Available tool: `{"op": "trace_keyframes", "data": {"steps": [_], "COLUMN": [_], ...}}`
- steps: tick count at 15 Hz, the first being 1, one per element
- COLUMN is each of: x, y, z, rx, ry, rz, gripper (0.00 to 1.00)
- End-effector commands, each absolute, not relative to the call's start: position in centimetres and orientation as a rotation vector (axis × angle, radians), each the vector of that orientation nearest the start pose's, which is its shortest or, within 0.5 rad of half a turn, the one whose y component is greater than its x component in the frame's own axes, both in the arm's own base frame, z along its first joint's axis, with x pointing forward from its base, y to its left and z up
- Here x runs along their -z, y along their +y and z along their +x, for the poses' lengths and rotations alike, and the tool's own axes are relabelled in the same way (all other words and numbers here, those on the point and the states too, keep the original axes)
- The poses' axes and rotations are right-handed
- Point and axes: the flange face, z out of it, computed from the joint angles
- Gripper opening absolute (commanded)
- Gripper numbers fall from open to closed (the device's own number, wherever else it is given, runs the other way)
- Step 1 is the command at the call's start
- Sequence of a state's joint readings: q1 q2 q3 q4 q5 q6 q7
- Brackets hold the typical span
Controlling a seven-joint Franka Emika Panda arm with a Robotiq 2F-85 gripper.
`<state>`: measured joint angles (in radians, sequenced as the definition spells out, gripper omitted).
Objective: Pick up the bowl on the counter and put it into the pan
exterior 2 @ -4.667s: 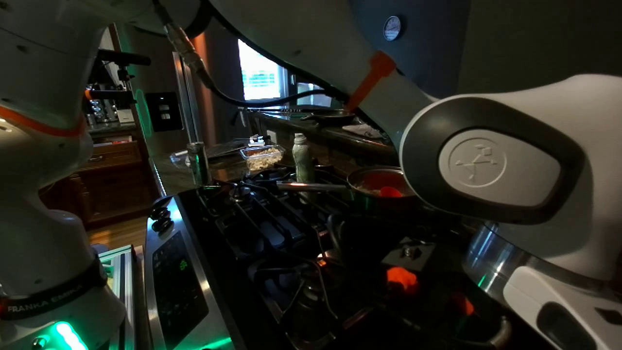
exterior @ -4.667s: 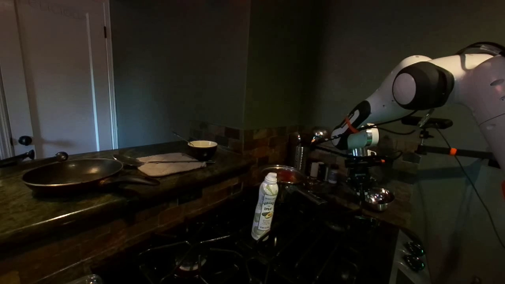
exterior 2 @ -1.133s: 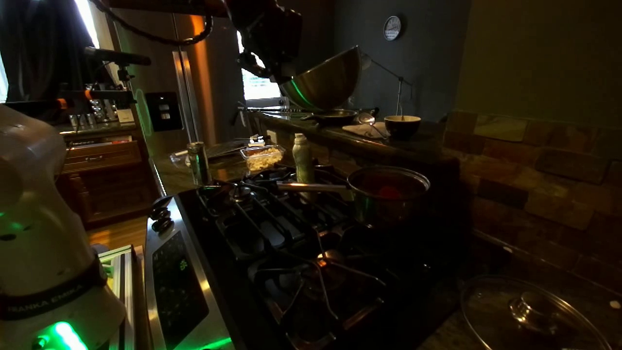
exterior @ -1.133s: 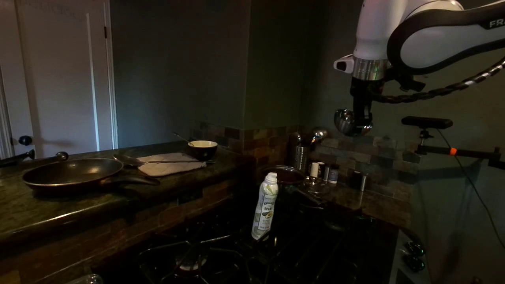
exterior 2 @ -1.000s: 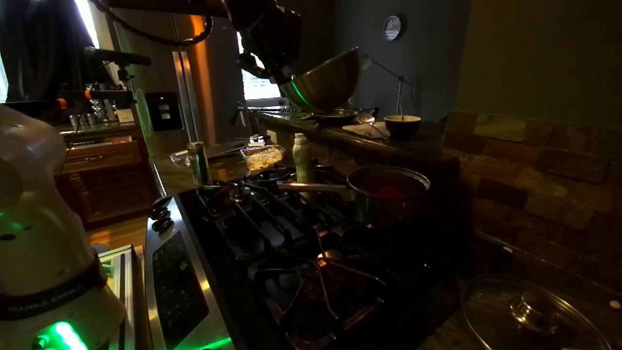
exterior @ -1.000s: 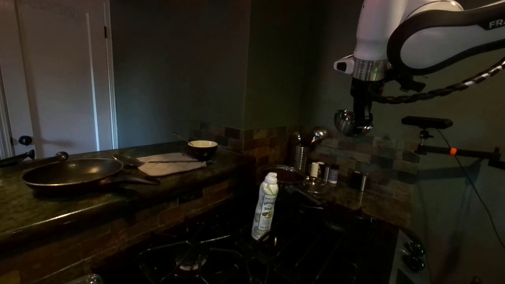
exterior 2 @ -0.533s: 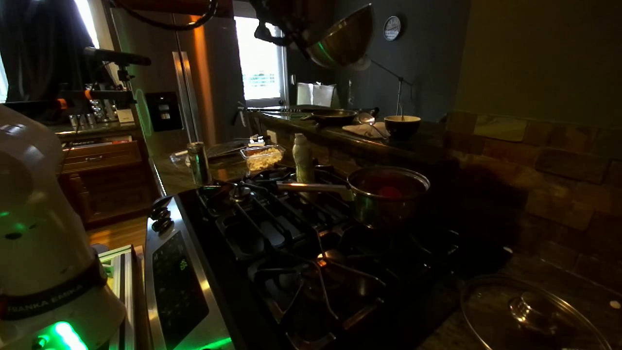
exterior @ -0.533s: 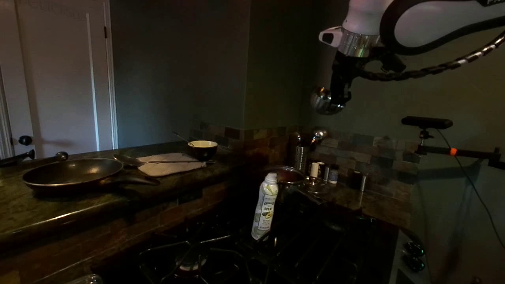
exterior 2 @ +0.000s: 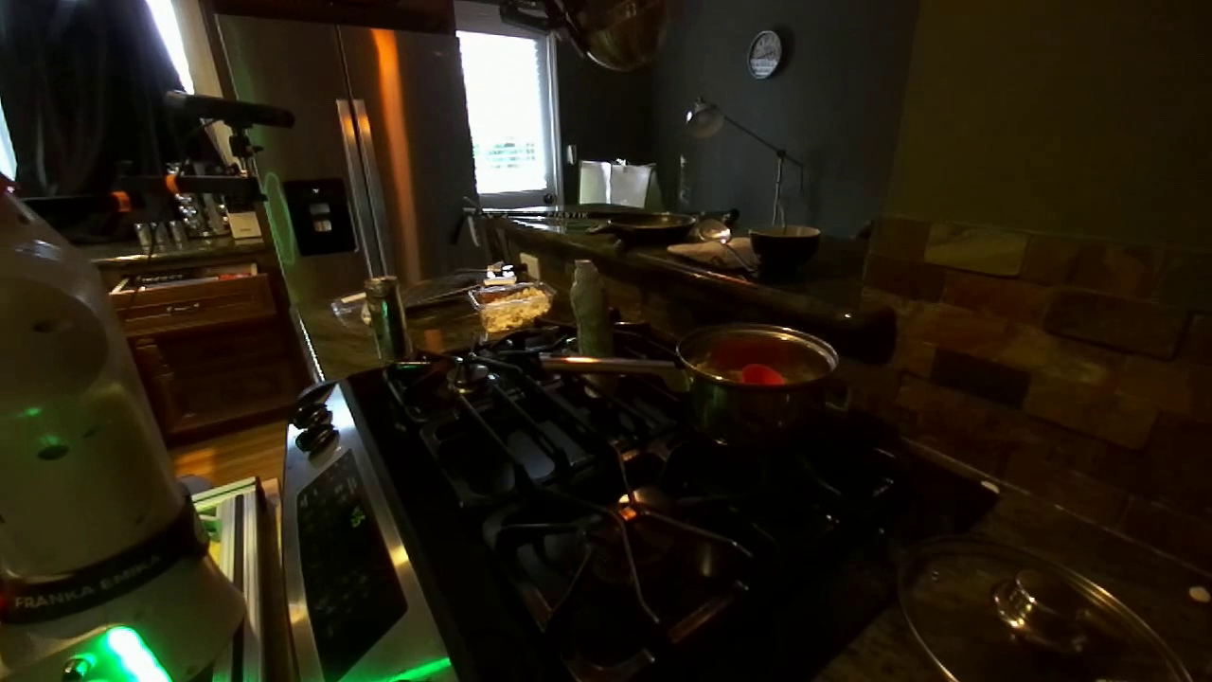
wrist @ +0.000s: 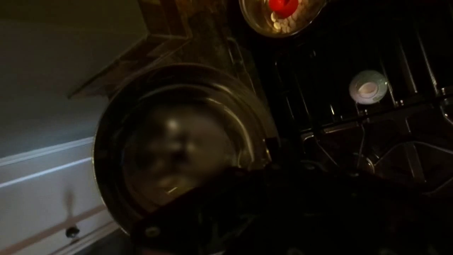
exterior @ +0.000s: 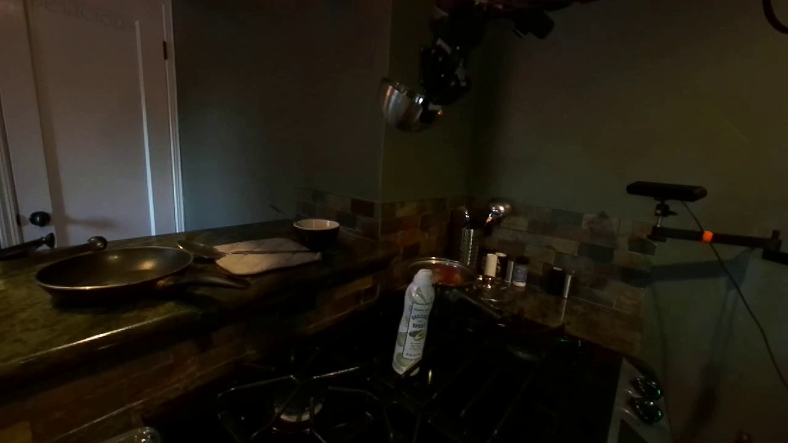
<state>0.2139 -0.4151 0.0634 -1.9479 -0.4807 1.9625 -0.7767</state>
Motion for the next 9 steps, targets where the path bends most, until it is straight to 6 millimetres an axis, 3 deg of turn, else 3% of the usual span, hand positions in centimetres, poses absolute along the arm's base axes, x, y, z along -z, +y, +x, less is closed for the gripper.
{"op": "trace_keyframes", "data": {"steps": [1, 2, 5, 7, 9], "x": [-72.8, -71.3, -72.4, -72.0, -71.5], "y": [11.3, 11.6, 11.3, 10.7, 12.1], "z": [47.4, 46.0, 47.3, 47.4, 48.5], "rx": [-0.401, -0.376, -0.384, -0.345, -0.360], "ry": [1.589, 1.486, 1.552, 1.511, 1.633], "rz": [1.982, 2.050, 1.998, 2.024, 1.957], "gripper": [0.01, 0.03, 0.03, 0.01, 0.01]}}
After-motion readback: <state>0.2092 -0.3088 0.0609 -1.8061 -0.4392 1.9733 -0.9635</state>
